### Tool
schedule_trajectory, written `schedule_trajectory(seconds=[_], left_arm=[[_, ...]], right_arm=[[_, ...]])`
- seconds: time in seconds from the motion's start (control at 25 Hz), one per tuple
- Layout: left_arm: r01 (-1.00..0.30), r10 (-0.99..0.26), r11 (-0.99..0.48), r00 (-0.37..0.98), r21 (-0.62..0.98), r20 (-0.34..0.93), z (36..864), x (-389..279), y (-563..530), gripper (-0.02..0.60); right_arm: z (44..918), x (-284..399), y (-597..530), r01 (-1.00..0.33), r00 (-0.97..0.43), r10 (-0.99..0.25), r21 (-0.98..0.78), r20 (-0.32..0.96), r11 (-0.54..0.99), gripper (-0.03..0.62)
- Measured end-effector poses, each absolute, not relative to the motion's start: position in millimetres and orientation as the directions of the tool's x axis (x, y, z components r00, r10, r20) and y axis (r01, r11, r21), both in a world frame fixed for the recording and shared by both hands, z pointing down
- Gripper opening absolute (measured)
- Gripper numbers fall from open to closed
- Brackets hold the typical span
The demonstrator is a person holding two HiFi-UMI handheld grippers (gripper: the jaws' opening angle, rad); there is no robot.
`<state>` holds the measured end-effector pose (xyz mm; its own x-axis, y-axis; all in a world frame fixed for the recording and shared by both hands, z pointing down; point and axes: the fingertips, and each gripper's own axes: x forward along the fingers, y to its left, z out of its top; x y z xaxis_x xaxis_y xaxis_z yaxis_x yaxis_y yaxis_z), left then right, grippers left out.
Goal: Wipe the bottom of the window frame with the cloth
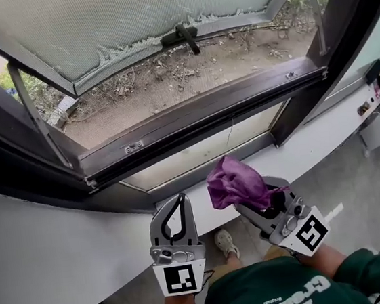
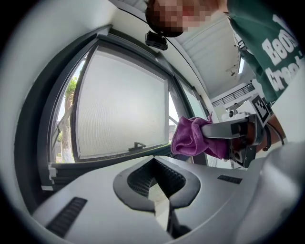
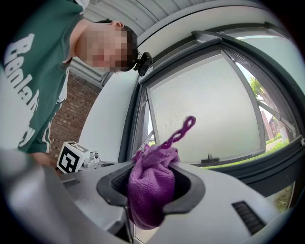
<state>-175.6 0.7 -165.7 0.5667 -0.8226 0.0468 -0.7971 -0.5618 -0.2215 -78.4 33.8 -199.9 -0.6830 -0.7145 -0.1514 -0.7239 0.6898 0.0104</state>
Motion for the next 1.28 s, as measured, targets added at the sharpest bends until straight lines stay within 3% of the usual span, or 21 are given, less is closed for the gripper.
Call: schedule_trajectory(seconds=[0.48,0.8,1.28], left_arm=[[-0.829,-0.841,-0.541,0.537,-0.141,0.064,-154.9,-184.1,-5.7,0.003],[-0.862,-0.878,-0.478,0.469,-0.170,0.092,-143.4,-187.1,-9.4,0.003],[-0.918,-0.926,-0.357,0.324,-0.172,0.192,-58.8,-207.5,-10.0,0.003]], right_arm=[[-196.8,-91.0,19.9,-0.672,-0.733,-0.664,0.007,-0.146,0.741,0.158],[-182.2,-97.0,10.9,-0.594,-0.794,-0.591,-0.025,-0.144,0.804,0.158],[-101.3,-103.9,-6.6,-0.487,-0.848,-0.512,-0.184,-0.135,0.854,0.158]])
